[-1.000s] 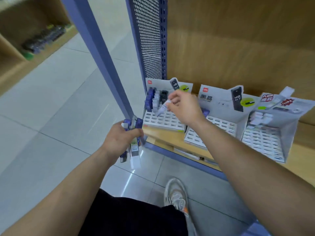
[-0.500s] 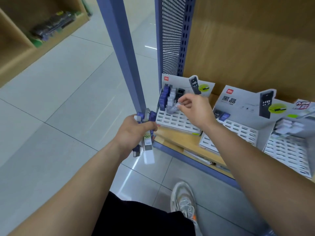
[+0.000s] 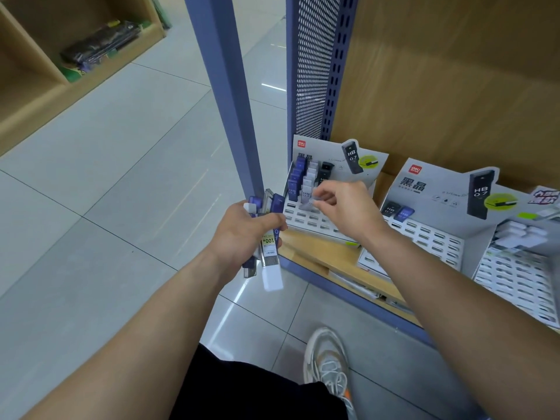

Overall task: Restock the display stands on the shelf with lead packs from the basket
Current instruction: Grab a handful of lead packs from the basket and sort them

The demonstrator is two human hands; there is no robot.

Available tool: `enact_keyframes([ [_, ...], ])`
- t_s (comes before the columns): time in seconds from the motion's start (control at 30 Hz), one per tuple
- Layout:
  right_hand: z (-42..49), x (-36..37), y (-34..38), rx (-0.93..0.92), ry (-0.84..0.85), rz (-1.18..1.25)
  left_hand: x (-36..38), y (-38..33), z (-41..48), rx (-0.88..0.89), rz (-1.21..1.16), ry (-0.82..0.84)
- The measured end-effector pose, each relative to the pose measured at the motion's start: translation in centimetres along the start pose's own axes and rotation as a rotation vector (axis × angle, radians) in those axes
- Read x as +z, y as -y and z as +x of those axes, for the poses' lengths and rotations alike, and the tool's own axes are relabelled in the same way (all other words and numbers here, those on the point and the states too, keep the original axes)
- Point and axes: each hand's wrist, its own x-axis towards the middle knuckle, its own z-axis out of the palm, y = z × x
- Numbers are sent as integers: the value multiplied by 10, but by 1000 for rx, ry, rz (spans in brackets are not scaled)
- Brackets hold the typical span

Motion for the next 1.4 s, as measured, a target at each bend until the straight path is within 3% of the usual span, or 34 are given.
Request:
enact_keyframes([
  [0.2,14,9,1,-67,-79,-49,-3,-3,-2,-15,-24,-10],
  [0.37,21,15,8,-17,-130,64,-4,-2,2,-16,-31,0],
  [0.6,20,22,7,-10,-83,-19,-2,-3,4,-8,-26,26],
  [0.7,8,3,16,35,-142,-4,2,-6,3,4,-101,72],
  [0.77,-11,-14,29,98,-151,185,7,-10,1,21,-133,124],
  [0.83,-30,-28,44,206,-44,469,13,-13,-1,44,-124,183],
  [0.97,-50,-49,58,313,114,686,25,-20,-10,76,-110,269],
  [1.23,-57,-72,58,371,54,860,46,-35,-21,106,-119,291],
  [1.4,-58,-81,51,398,-120,922,56,-41,-20,110,-121,269],
])
